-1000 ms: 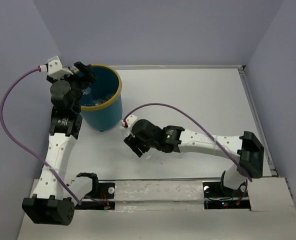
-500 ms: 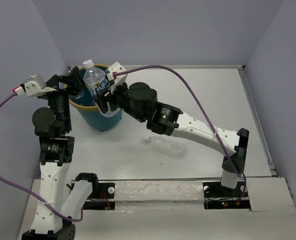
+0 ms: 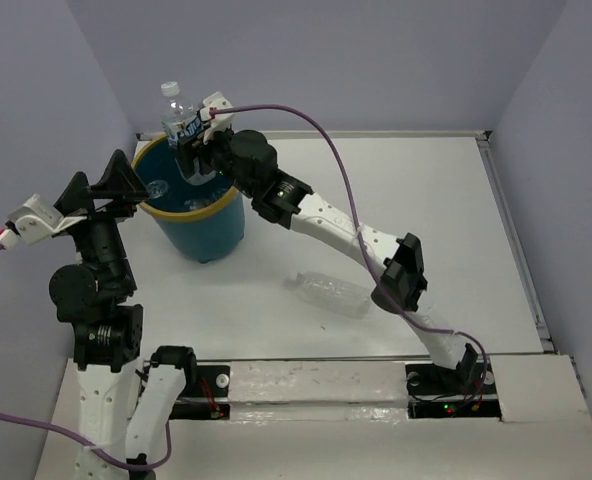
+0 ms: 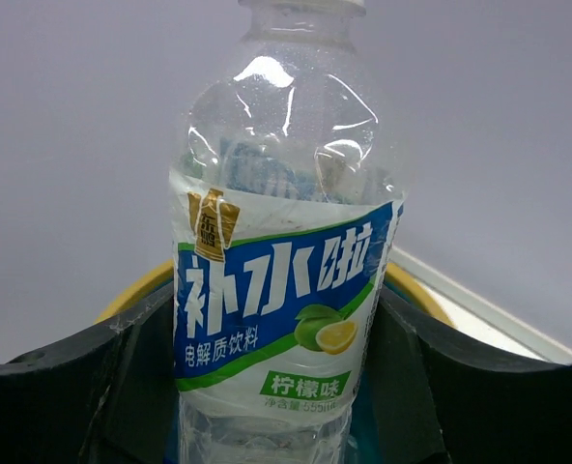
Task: Put the plastic bottles in the bin
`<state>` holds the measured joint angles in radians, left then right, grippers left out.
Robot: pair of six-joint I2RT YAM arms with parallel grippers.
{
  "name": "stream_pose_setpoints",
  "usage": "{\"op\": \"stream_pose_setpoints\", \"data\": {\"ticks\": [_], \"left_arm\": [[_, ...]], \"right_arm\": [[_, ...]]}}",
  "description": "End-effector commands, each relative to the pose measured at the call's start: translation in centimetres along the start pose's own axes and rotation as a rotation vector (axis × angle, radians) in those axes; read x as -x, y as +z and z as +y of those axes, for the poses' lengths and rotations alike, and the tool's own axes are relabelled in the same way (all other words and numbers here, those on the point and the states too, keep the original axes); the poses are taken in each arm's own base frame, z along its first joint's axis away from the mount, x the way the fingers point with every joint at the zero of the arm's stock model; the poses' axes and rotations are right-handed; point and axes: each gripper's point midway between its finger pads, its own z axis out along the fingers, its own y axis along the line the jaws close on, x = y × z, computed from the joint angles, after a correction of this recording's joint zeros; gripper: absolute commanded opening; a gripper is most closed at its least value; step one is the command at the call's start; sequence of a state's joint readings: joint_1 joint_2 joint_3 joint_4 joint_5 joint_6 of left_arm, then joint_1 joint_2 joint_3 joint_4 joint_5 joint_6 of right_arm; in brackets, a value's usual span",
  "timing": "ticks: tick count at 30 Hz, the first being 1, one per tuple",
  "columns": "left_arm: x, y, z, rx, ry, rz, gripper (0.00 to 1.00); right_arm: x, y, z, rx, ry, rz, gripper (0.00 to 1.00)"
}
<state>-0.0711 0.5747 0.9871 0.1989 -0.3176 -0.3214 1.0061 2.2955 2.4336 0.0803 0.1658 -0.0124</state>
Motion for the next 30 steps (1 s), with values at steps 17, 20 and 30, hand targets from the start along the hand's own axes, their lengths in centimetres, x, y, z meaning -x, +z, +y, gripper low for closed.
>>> {"op": "stream_pose_setpoints", "data": {"ticks": [17, 20, 30], "left_arm": [[1.2, 0.2, -2.0, -0.102, -0.070, -0.052, 0.99], [0.6, 0.4, -2.5, -0.131, -0.080, -0.028, 0.99], [-0.2, 0.6, -3.4, -0.176, -0.079, 0.003, 0.99]], "right_arm": [[-8.6, -26.9, -4.5, 0.032, -0.111, 0.622, 1.00], [-13.4, -32.1, -5.9, -0.018, -0.118, 0.822, 1.00], [-21.8, -36.8, -8.8, -0.057, -0.190, 1.149, 1.00]]}}
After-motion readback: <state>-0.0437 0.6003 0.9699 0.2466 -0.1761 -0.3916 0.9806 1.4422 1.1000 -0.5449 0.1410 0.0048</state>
